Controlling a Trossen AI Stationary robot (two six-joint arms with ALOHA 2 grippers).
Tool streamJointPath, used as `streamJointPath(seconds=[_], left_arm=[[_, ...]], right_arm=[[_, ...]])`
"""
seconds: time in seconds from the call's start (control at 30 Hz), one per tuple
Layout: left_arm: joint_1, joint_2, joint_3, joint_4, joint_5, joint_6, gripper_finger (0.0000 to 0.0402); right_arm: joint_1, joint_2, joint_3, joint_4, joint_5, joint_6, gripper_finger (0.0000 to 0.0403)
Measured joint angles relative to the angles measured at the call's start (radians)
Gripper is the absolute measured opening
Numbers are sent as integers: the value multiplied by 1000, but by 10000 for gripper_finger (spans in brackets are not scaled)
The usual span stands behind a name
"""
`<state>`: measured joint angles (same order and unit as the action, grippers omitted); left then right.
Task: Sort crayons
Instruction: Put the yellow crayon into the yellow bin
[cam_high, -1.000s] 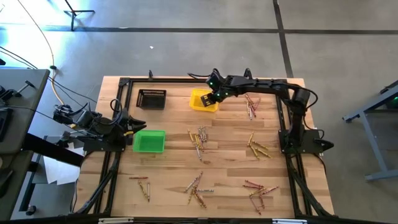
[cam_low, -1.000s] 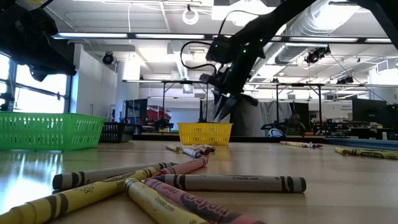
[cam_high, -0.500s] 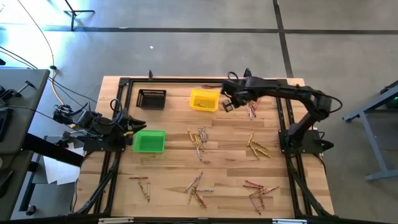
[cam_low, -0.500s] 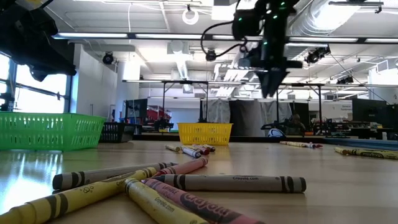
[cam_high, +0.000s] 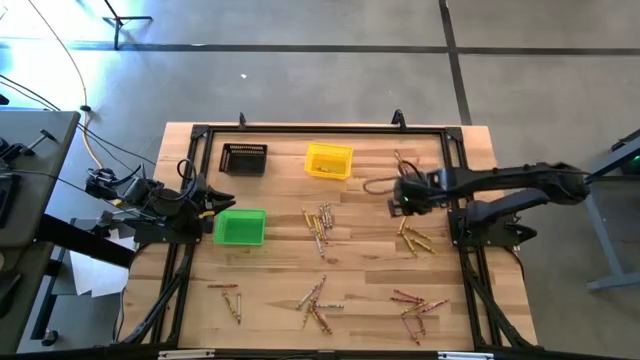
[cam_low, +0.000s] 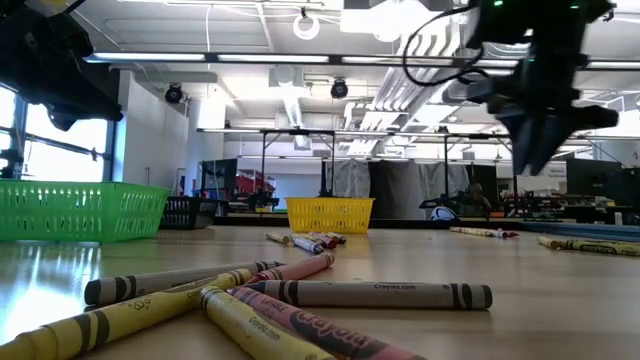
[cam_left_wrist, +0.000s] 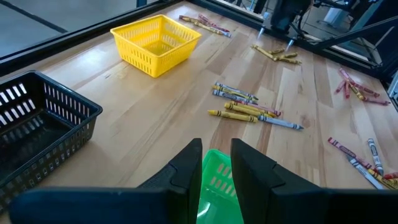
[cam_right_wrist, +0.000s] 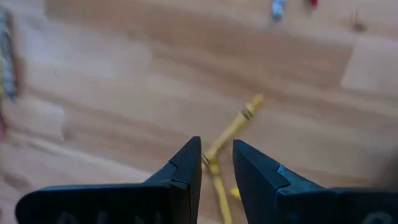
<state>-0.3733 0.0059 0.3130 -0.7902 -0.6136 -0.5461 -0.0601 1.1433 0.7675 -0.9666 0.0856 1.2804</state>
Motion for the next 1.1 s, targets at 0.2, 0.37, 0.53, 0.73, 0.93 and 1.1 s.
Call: streamJointPath(seconds=[0.2,0.37,0.53,0.73,0.93,1.1], left_arm=[[0,0,0,0,0,0,74],[0,0,0,0,0,0,74],[0,0,0,0,0,0,74],[0,0,0,0,0,0,74],[0,0,0,0,0,0,74],[0,0,0,0,0,0,74]], right_arm=[[78,-38,-100,7,-53,-9,78],[87,-38,-162,14,-84,-105,78],[87,-38,-212,44,-144,-220,78],[87,-38,-254,127,-219,-346,79],[87,-38,-290,132,-217,-427,79],[87,-37,-333,189,-217,-433,79]])
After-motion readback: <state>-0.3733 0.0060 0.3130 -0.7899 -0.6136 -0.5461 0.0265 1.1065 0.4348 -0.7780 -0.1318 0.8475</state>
